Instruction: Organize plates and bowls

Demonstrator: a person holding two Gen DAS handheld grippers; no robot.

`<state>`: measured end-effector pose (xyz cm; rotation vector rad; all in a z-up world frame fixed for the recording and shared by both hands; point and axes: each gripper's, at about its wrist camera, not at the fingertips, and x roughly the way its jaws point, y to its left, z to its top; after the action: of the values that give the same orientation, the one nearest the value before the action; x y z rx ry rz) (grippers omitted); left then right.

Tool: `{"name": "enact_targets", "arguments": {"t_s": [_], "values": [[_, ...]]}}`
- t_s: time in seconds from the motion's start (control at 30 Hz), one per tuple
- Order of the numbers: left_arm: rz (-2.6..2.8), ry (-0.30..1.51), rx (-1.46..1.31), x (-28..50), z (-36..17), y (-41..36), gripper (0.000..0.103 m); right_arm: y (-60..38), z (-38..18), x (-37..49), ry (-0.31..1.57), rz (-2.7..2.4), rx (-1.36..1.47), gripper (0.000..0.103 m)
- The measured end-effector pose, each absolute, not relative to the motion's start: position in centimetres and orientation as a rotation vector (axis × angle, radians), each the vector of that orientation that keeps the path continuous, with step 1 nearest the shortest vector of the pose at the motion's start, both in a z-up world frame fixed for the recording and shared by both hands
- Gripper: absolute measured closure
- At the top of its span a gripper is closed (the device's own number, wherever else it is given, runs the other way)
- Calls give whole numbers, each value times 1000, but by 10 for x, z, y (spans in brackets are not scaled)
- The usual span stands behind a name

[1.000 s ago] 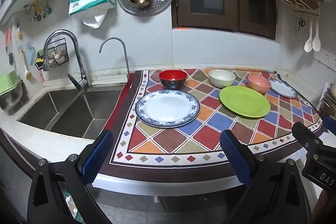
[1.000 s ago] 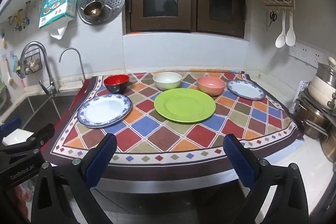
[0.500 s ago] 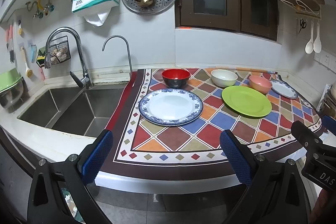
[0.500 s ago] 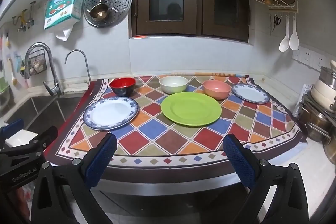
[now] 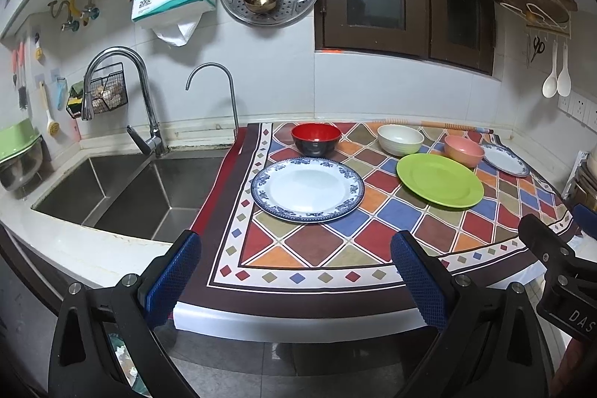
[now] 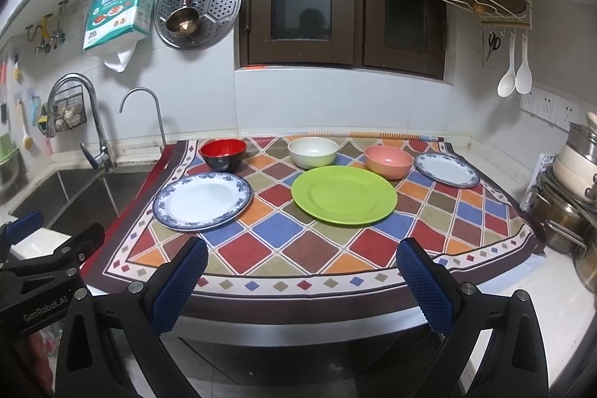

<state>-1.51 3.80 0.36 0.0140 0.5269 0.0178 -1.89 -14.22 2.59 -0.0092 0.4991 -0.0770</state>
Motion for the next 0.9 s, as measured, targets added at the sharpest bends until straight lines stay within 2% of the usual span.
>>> {"name": "enact_targets", "arguments": {"t_s": [0.9], "values": [[12,535,3,-16,3,53,0,-124,27,-24,491,-77,-24,1]]}}
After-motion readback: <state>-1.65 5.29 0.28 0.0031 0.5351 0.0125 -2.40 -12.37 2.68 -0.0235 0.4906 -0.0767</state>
